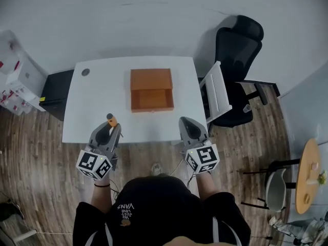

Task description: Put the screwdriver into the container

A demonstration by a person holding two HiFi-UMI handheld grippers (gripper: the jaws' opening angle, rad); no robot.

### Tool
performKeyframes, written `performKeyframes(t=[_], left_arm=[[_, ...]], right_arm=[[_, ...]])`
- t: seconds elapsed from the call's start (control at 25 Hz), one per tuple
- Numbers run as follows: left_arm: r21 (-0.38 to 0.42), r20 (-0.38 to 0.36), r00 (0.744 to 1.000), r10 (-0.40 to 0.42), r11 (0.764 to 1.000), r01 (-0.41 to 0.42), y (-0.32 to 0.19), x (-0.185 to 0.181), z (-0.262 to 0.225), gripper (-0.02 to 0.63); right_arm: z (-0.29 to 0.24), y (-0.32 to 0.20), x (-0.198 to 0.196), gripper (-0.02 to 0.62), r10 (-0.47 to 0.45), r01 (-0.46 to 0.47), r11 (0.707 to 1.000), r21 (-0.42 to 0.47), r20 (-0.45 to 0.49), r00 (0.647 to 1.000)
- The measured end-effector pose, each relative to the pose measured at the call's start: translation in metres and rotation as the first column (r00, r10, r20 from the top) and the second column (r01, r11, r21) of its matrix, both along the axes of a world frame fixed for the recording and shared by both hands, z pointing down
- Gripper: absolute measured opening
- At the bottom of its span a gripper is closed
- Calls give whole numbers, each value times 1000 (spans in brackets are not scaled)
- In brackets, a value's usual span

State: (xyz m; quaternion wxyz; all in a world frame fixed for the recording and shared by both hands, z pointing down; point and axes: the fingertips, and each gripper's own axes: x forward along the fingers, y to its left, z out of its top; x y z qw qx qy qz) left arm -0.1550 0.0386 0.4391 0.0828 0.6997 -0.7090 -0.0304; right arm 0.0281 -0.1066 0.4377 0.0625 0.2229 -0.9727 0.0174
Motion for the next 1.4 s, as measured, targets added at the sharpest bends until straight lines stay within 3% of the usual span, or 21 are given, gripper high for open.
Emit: performKeyframes(t=[0.4,0.96,1.4], left_arm=[[-12,-9,1000,-29,1000,29,-31,-14,9,103],[-21,-2,991,133,991,-133,-99,-82,9,104],[-44,38,963,268,963,-266,-153,-99,9,104]], right_arm=[[12,-34,-13,12,-28,27,999,-17,-24,999],[14,-70,-65,12,120,-121,992,-31,-35,992],[18,-89,-74,12,227,-228,973,-46,-24,974]])
